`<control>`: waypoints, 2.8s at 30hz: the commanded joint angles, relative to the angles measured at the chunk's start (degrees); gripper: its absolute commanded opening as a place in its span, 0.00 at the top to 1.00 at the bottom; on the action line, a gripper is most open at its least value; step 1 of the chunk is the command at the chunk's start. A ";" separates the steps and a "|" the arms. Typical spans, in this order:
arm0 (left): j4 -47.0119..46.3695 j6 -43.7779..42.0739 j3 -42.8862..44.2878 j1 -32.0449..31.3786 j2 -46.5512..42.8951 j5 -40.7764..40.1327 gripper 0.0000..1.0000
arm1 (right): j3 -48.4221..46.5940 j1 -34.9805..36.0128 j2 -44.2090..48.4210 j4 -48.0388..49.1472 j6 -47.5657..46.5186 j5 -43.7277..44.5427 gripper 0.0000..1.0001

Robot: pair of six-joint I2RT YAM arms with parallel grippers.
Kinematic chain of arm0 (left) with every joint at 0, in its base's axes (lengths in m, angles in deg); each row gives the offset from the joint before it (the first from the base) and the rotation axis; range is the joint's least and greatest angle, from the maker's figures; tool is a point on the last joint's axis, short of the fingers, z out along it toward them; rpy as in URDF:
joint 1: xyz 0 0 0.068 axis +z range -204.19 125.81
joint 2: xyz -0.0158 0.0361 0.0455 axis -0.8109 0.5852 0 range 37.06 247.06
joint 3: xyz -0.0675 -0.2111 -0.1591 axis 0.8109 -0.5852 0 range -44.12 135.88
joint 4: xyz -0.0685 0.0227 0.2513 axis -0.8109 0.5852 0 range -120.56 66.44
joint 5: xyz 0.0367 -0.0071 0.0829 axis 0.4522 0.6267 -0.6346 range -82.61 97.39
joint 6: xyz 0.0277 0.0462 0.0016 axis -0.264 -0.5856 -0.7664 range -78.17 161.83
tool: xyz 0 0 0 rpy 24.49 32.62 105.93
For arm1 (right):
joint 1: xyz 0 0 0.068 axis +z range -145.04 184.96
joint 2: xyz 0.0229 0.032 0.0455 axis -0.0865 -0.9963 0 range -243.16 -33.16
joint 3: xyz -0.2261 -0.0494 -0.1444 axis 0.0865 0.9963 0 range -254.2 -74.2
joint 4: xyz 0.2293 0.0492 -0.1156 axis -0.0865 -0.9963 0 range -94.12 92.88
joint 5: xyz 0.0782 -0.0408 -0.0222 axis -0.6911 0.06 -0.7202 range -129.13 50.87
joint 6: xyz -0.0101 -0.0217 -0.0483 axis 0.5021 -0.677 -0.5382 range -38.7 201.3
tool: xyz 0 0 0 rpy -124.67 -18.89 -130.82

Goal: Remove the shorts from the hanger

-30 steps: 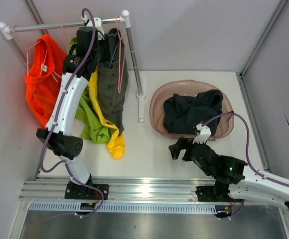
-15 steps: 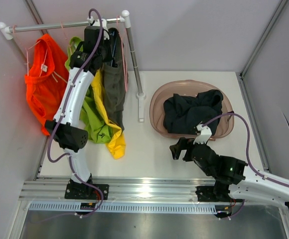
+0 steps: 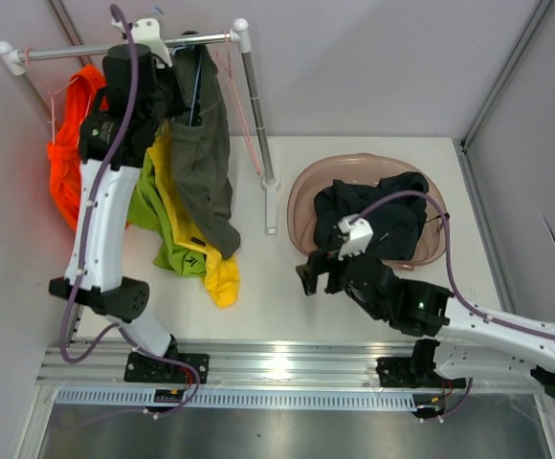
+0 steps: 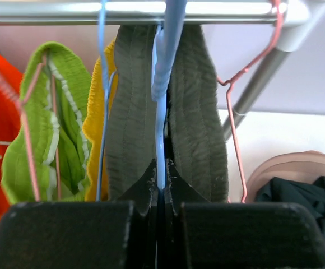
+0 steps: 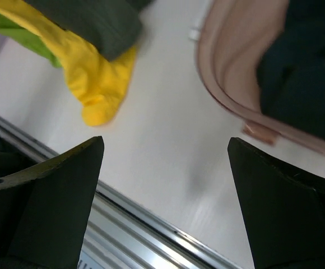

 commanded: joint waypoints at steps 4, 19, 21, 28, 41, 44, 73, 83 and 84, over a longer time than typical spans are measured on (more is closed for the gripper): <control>-5.55 4.25 -10.87 -0.31 -13.20 0.27 1.00 | -21.97 8.57 -16.09 11.29 -14.78 2.73 0.01; -3.89 11.12 -23.47 -0.31 -24.48 1.94 1.00 | -55.59 20.72 -50.20 22.87 -27.09 10.02 0.01; -2.75 10.68 -23.64 -0.31 -25.53 2.20 1.00 | -56.03 20.98 -53.10 25.08 -28.06 11.95 0.01; -0.38 10.15 -25.22 -0.31 -30.63 3.87 1.00 | -57.79 21.07 -59.09 33.16 -34.12 21.62 0.00; -1.69 8.75 -28.92 -0.31 -33.71 3.36 1.00 | -52.10 29.31 -61.20 46.18 -46.69 31.20 1.00; -2.65 7.17 -27.51 -0.23 -32.13 1.17 1.00 | -48.22 35.89 -60.24 47.59 -46.61 36.47 1.00; 8.04 19.99 -56.51 -0.31 -56.90 21.72 1.00 | -48.11 20.82 -51.63 37.86 -44.51 31.92 1.00; 19.57 20.70 -53.09 -0.23 -66.93 23.57 1.00 | -50.75 14.48 -43.02 33.26 -47.21 29.19 1.00; 19.58 20.78 -53.00 -0.22 -67.37 23.56 1.00 | -51.28 14.39 -42.49 33.27 -47.92 29.10 1.00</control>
